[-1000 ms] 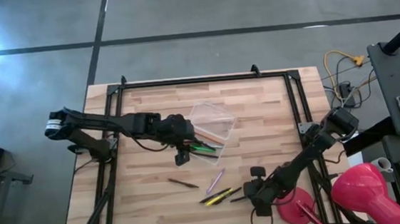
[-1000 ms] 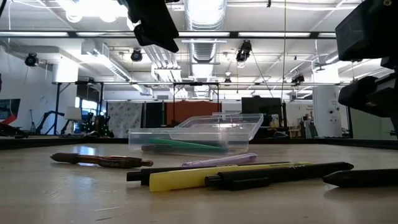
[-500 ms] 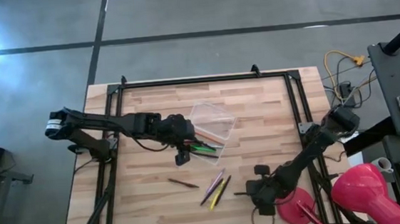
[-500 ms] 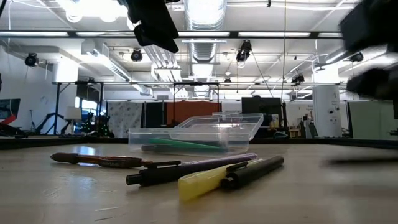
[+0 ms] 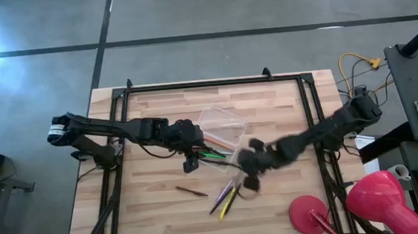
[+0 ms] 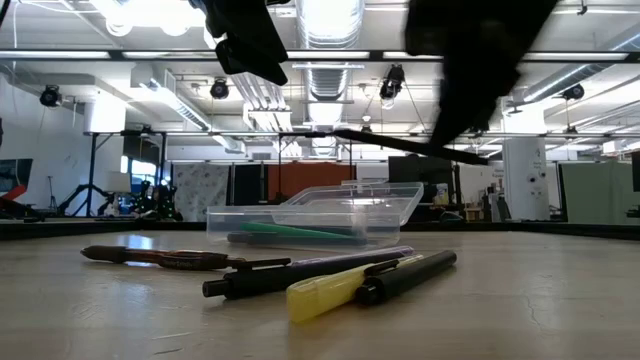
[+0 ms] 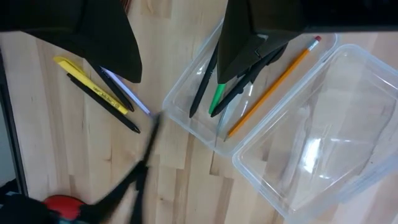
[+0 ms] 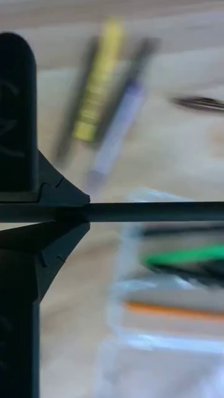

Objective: Pick & place school supplies into a supply box
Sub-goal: Put the black pen into the transparent case

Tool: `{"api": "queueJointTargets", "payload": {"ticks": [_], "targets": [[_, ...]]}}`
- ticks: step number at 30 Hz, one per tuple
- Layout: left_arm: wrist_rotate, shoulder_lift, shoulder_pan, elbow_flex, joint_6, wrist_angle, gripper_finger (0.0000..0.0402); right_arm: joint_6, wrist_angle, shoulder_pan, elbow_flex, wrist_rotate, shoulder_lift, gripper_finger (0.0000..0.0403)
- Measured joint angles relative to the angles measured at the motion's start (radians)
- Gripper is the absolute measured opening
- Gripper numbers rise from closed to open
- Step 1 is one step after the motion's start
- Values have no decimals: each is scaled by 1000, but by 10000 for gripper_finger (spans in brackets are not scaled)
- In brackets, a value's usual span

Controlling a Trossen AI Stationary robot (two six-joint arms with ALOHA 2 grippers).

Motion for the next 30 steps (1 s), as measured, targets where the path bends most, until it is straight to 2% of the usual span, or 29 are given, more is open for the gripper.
{"api": "queueJointTargets", "payload": {"ticks": [6,9,15,19,22,26,30], "targets": [[0,0,0,0,0,8,194,-58,76,-191,33,-80,67,18],[0,0,0,0,0,9,194,-63,84,-266,62,-171,113,18],[1,0,0,0,0,16,194,-77,77,-307,154,-353,224,29],[1,0,0,0,0,21,194,-81,72,-308,214,-342,276,59],[1,0,0,0,0,25,194,-89,63,-310,250,-282,287,89],[1,0,0,0,0,31,194,-147,48,-316,293,-210,283,126],[1,0,0,0,0,33,193,-218,-12,-328,353,-186,282,154]]}}
